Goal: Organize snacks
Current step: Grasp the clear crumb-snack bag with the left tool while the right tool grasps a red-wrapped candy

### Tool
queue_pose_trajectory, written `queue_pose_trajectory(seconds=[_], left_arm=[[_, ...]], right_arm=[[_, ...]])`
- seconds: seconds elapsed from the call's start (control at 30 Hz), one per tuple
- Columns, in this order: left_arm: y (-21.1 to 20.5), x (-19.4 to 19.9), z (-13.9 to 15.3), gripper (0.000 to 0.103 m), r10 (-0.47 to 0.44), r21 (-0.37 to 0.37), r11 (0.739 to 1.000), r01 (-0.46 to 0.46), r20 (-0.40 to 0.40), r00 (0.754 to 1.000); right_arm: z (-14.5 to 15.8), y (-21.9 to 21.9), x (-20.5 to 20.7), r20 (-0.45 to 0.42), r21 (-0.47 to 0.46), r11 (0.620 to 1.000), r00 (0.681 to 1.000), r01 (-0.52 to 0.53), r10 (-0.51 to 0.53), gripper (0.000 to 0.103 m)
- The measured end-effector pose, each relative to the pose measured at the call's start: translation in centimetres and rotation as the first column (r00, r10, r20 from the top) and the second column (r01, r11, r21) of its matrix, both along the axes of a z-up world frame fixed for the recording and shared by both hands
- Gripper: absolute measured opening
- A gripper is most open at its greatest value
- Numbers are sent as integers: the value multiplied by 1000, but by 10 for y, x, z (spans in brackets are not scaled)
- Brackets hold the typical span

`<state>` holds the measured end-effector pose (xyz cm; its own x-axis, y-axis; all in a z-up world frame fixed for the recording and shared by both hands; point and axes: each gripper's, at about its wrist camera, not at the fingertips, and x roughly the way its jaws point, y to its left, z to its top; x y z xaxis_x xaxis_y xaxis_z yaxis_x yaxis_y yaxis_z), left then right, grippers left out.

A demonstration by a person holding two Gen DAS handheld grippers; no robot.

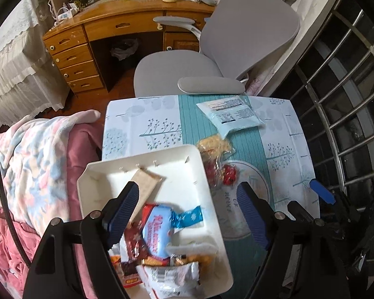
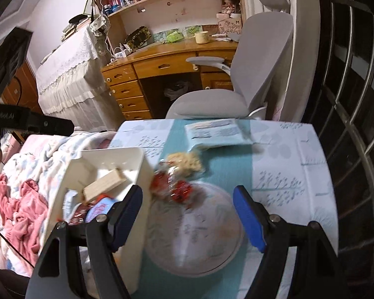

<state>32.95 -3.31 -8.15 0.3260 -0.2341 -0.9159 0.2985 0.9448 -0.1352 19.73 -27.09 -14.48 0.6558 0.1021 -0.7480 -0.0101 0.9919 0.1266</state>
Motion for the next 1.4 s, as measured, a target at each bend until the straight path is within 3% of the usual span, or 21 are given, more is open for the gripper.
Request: queue_pose_trajectory(seconds=[0.2,0.43,0.67,1.0,1.4], left_arm=[[-38,36,-21,80,-48,43,998,50,-64,997],[-86,77,-69,80,-115,112,985,133,-151,982],[-120,110,-129,80,-138,179,965,193,-282,950],[-157,125,-189,79,-120,232,944,233,-417,901],[-188,122,-232,79,-117,357,885,300,-453,884]], right_arm=[[-19,-17,25,16,-53,999,1000,-3,4,76],[-56,-23,53,12,-90,994,998,-59,60,76],[-85,-9,64,42,-48,980,980,-191,193,76],[-121,25,58,26,-115,936,941,-333,338,76],[-154,51,57,-21,-184,882,899,-434,438,75]])
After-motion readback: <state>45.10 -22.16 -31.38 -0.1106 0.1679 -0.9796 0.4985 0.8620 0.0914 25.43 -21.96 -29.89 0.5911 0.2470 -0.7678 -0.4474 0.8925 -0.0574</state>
